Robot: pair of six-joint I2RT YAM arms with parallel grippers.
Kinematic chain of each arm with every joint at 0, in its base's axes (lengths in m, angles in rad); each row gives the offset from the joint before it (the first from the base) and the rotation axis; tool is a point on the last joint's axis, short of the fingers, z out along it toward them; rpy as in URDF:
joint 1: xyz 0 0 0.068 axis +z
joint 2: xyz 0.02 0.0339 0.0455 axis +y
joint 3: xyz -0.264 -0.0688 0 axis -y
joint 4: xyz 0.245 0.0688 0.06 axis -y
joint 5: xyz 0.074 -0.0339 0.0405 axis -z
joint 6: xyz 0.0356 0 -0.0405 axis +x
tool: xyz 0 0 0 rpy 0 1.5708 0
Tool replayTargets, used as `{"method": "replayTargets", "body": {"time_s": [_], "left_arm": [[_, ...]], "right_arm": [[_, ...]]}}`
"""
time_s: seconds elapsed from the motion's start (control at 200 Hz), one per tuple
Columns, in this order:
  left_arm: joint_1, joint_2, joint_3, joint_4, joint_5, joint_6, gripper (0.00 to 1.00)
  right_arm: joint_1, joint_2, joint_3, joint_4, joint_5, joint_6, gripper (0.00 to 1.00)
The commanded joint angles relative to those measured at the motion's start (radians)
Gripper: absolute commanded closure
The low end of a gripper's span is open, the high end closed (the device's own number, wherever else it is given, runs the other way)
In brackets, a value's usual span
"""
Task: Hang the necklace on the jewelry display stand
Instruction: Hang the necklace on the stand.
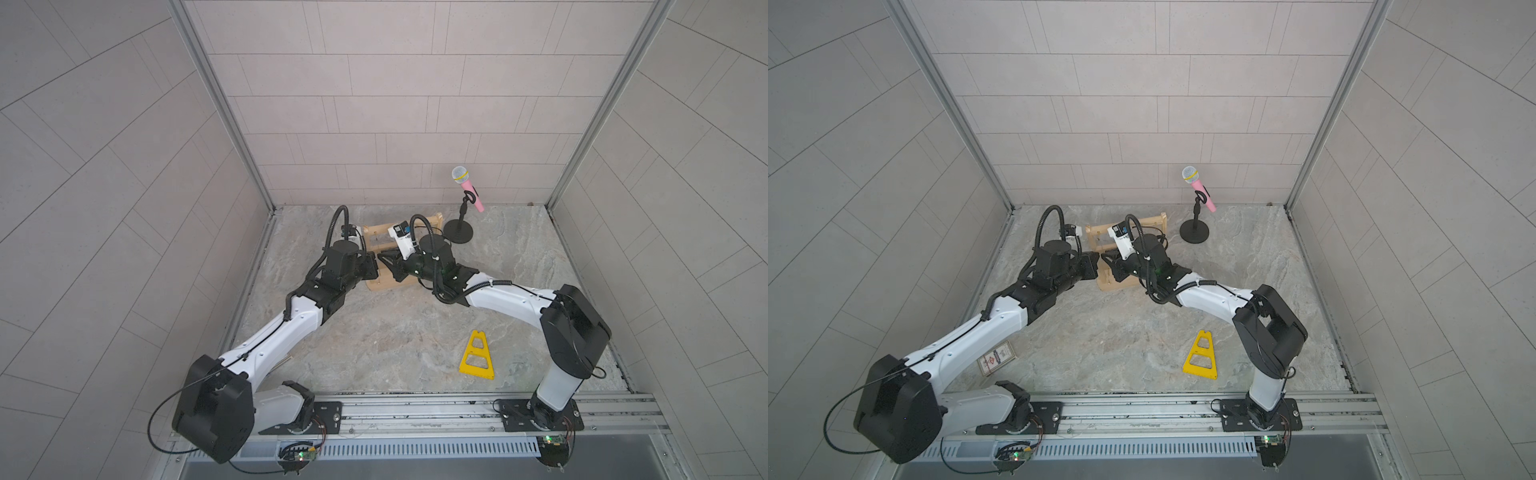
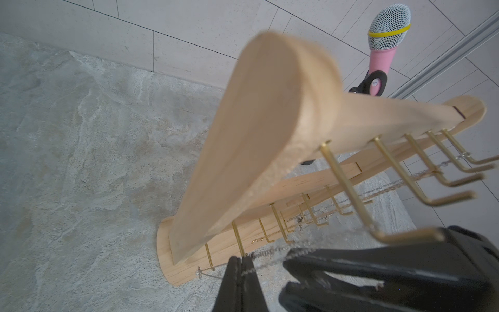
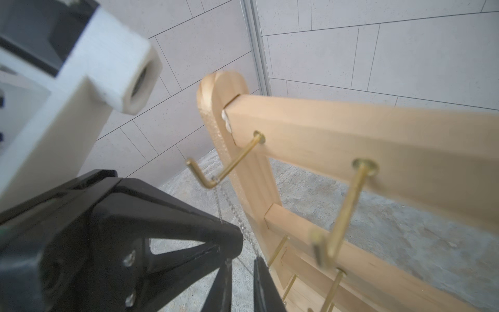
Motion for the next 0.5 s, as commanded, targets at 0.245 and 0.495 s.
{"method": "replayTargets", "body": {"time_s": [0.245,0.495], "left_arm": [[0.005,-0.002,0.026,0.020,0.000,0.013,1.00],[0.006,-0.002,0.026,0.023,0.000,0.013,1.00]], "right_arm": [[0.009,0.052,0.042,0.012,0.041,0.007,0.84],[0.010,0.041,0.028,0.018,0.045,0.003,0.94]]}}
